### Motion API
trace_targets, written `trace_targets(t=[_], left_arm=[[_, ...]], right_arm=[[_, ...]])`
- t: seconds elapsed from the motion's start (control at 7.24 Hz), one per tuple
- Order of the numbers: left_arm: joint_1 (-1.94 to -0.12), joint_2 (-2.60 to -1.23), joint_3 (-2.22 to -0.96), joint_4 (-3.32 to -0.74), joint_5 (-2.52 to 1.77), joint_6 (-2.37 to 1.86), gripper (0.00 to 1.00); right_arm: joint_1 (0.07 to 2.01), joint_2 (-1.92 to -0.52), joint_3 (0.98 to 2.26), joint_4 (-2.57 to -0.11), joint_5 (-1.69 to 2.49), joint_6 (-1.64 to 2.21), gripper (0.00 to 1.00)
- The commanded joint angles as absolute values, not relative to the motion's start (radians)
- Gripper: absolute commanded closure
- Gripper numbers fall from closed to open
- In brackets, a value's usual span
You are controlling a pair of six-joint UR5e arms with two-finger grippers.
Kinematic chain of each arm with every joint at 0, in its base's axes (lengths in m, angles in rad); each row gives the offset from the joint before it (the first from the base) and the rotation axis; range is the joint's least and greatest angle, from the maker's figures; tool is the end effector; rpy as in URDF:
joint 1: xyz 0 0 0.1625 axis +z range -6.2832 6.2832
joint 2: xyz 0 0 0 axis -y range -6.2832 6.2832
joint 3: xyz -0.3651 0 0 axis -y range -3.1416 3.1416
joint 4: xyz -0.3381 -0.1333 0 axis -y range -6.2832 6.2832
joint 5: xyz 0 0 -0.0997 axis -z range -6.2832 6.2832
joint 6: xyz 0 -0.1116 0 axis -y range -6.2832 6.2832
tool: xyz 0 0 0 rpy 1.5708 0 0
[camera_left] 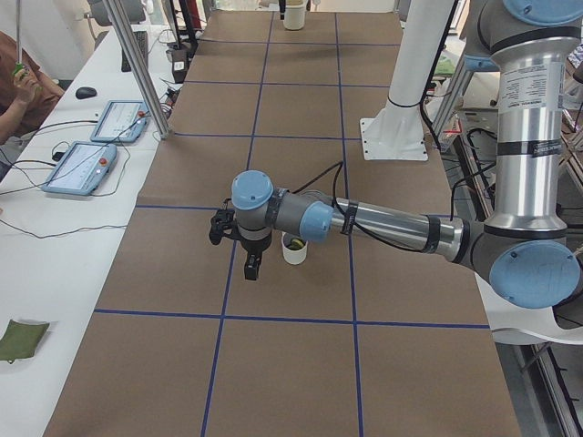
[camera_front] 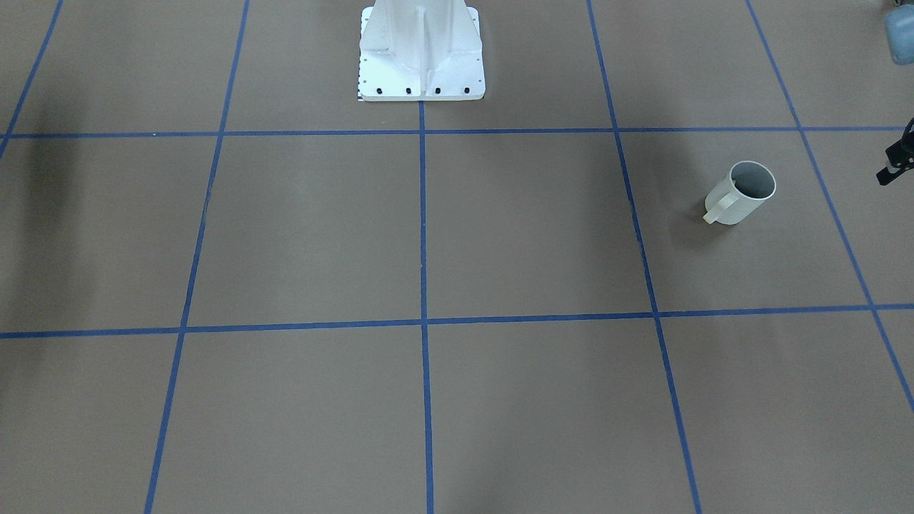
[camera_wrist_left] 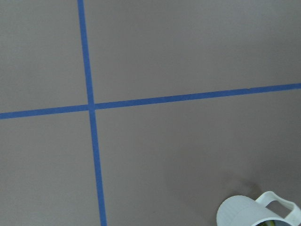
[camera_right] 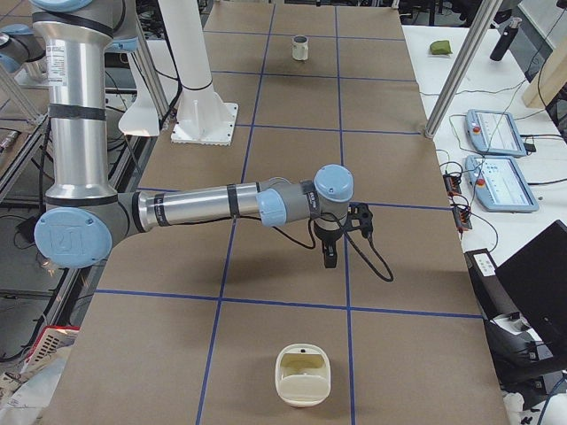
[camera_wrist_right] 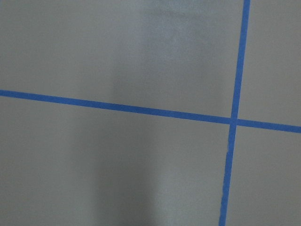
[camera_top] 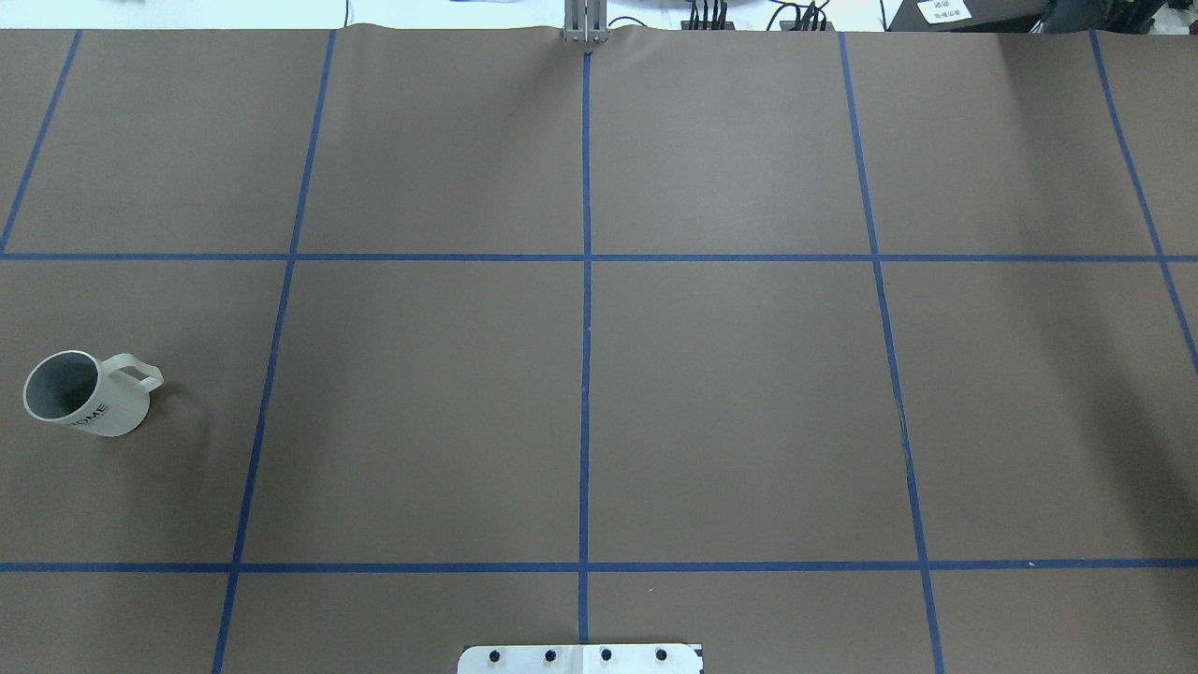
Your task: Left arm hands cup to right arm to dump lemon
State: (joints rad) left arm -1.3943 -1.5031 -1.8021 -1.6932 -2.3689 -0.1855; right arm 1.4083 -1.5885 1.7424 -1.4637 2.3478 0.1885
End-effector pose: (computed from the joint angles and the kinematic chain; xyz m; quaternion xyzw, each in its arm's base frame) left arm 0.0223 -0.4293 0.5183 0.0599 0.4019 0.0513 0.9123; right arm -0.0176 -0.4475 0.5269 0.0530 -0.3908 -0.0374 0.9182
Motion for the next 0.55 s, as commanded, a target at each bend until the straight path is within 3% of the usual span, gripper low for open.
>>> trace_targets(t=[0.0,0.41], left_arm=[[-1.219,-1.502,-1.813,-1.785,-2.362,-0.355,0.00],[-1.100,-1.425,-1.812,-1.959,-2.355,-0.410,0.00]], right_arm=[[1.408,-1.591,1.756,-1.460,2.371,0.190,0.00],[1.408,-1.601,1.741,-1.397,2.375,0.190,0.00]])
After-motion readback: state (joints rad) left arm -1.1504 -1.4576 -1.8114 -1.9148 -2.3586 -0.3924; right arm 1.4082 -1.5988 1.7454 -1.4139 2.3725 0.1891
